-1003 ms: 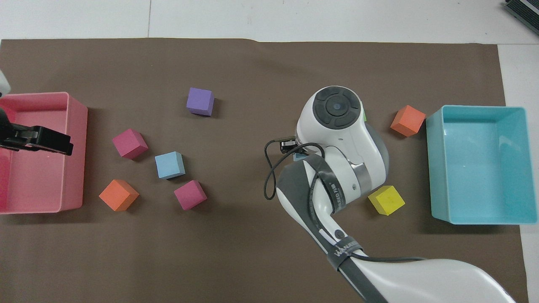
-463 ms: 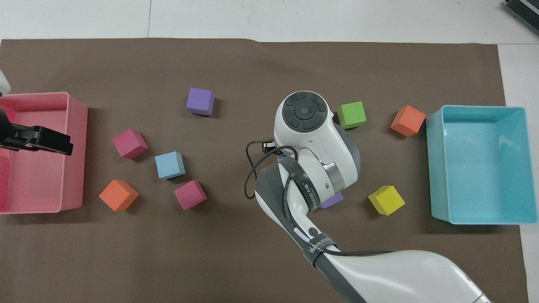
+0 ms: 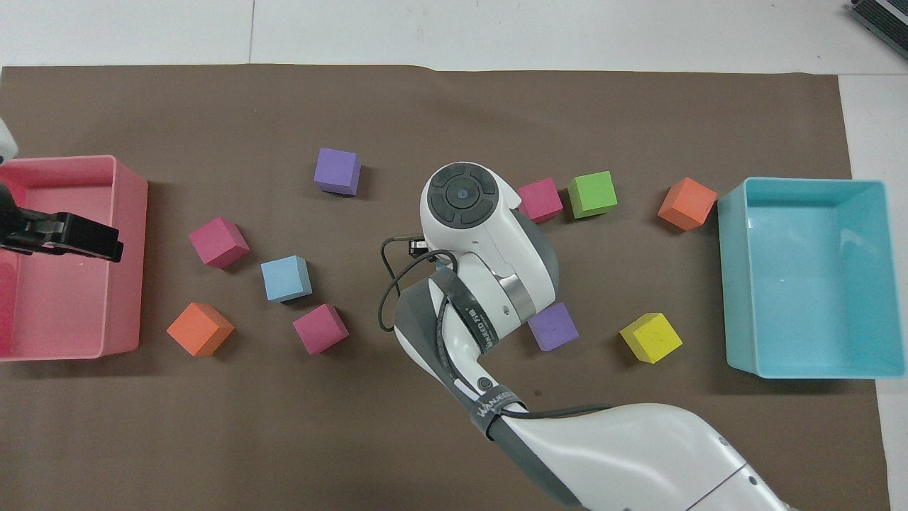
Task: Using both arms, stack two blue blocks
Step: 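Carry the light-blue cube to the table center and release it, then grasp the other light-blue cube with the left gripper while the right gripper hovers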
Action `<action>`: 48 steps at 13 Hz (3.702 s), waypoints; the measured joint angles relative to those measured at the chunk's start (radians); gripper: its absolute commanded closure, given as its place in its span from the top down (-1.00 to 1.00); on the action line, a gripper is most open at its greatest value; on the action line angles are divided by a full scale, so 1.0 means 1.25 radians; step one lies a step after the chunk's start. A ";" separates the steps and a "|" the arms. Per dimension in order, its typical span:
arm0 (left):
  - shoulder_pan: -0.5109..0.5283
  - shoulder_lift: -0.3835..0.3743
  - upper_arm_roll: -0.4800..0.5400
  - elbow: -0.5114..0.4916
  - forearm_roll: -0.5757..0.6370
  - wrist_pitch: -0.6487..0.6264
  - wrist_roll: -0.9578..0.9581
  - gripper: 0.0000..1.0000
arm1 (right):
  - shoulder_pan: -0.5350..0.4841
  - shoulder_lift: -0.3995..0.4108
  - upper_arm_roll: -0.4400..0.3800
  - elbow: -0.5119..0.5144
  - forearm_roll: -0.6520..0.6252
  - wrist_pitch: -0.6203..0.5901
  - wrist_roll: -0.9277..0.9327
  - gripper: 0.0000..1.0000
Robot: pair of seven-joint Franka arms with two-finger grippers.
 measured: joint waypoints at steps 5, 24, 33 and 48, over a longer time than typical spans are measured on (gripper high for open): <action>0.000 0.000 0.000 0.000 0.000 0.000 0.000 1.00 | 0.016 0.015 0.001 -0.028 0.000 0.017 -0.002 -1.00; 0.000 -0.003 -0.015 -0.062 0.000 0.069 -0.019 1.00 | -0.024 -0.103 -0.012 -0.042 0.000 0.000 -0.033 1.00; -0.045 -0.009 -0.026 -0.290 -0.002 0.305 -0.139 1.00 | -0.164 -0.144 -0.011 -0.077 0.451 -0.006 -0.370 0.99; -0.128 0.135 -0.028 -0.464 -0.003 0.628 -0.299 1.00 | -0.250 -0.139 -0.011 -0.270 0.861 -0.004 -0.763 -1.00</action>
